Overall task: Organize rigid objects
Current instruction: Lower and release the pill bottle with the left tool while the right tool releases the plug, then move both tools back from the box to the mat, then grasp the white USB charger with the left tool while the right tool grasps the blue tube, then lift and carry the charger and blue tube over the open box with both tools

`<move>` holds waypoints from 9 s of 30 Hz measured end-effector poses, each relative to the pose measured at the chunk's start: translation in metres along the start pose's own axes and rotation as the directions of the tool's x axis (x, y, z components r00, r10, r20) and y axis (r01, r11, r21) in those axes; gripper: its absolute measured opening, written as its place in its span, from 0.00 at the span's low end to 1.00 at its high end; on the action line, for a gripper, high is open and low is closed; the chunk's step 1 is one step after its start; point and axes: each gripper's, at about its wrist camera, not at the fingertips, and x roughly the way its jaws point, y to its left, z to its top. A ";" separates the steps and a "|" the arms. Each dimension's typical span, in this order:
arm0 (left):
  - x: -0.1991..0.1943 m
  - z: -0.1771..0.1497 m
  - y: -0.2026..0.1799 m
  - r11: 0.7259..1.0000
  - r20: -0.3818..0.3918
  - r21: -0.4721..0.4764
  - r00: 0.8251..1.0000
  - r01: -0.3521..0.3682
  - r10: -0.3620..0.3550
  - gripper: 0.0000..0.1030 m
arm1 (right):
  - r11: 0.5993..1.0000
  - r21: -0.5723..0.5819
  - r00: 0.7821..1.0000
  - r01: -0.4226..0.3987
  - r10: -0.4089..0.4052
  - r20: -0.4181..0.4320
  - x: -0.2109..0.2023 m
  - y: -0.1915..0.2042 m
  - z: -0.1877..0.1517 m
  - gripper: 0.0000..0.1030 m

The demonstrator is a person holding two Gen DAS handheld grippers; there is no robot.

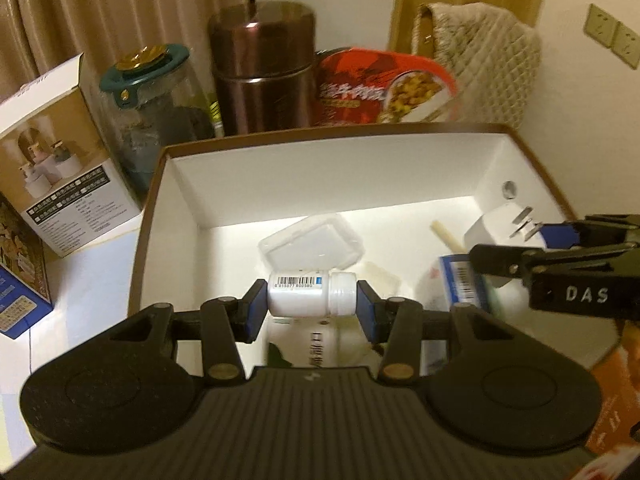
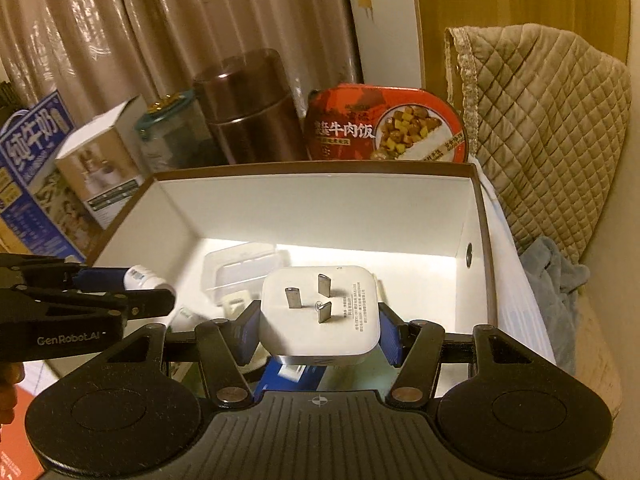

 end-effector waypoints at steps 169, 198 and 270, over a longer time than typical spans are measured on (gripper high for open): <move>-0.073 -0.249 0.006 0.999 -0.160 0.040 0.987 -0.017 0.023 0.43 | 1.000 -0.008 0.984 0.007 -0.008 -0.179 -0.056 0.103 -0.211 0.41; -0.105 -0.287 -0.041 0.996 -0.186 0.062 0.981 0.062 -0.050 0.35 | 0.980 -0.193 0.980 -0.041 0.001 -0.201 -0.112 0.098 -0.275 0.33; -0.159 -0.202 -0.054 0.997 -0.006 0.073 1.000 0.022 -0.021 0.35 | 0.977 -0.177 0.992 -0.121 0.112 -0.060 -0.167 0.093 -0.200 0.28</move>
